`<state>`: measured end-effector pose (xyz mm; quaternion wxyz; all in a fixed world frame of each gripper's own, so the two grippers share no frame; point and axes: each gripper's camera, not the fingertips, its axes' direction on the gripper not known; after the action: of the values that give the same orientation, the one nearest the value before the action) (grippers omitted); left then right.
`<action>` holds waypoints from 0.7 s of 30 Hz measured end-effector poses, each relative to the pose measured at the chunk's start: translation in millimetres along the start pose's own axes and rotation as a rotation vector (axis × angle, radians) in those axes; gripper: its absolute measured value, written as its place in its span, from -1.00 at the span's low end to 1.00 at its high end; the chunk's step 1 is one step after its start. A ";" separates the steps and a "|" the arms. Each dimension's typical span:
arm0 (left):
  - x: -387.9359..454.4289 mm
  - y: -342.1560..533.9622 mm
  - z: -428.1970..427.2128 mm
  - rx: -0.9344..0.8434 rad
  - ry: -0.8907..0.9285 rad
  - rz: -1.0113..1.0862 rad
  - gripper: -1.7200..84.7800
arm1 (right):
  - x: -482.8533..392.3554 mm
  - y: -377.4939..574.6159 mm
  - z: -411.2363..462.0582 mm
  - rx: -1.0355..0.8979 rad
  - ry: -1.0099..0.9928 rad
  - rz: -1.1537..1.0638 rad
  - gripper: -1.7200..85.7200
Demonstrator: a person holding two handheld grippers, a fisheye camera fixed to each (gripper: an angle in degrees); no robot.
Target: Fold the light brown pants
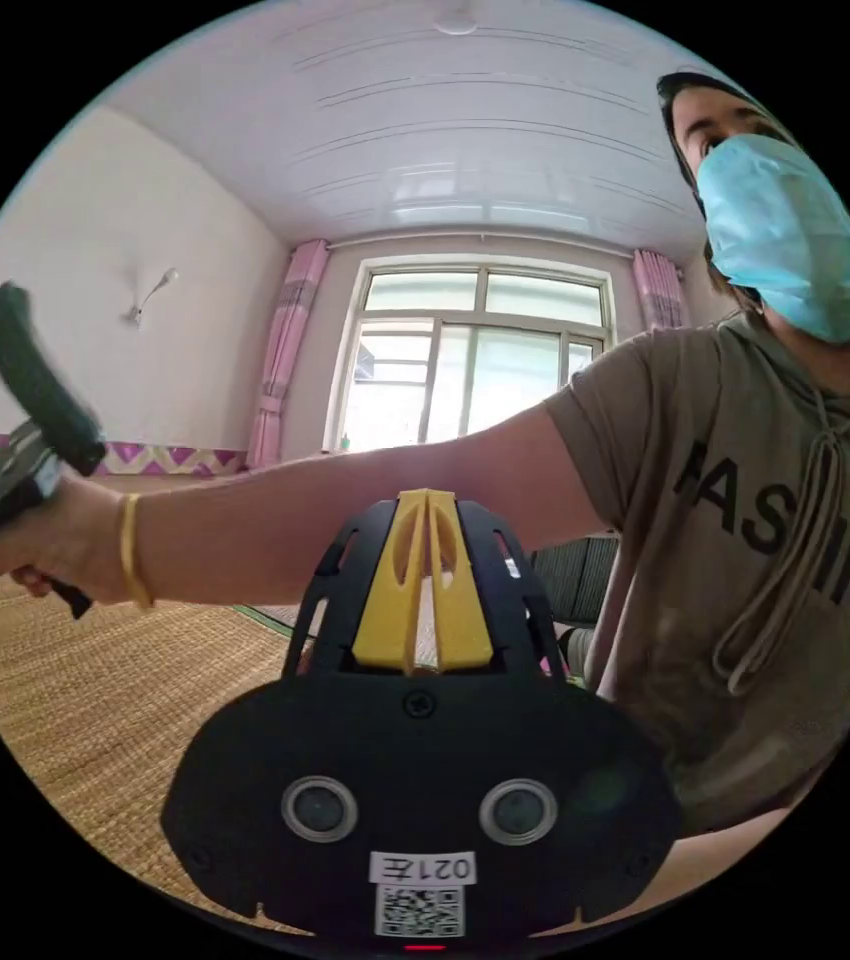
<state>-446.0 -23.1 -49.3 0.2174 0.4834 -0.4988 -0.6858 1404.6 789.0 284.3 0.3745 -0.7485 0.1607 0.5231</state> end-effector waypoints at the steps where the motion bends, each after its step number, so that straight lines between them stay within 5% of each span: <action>1: -0.5 3.6 -3.8 0.015 0.001 -0.001 -0.98 | -4.8 -18.2 14.1 -0.028 0.009 -0.036 -0.93; 11: -36.6 80.5 -86.0 0.367 -0.049 -0.150 -0.98 | -50.6 -199.4 182.8 -0.294 0.240 -0.405 -0.61; 21: -72.7 139.4 -96.2 0.509 -0.059 -0.195 -0.98 | -46.3 -225.2 199.2 -0.319 0.350 -0.358 -0.96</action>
<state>-355.2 -68.8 104.4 0.0071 0.5480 -0.6123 -0.5698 1396.4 1077.6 380.2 0.3053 -0.8931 0.0039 0.3305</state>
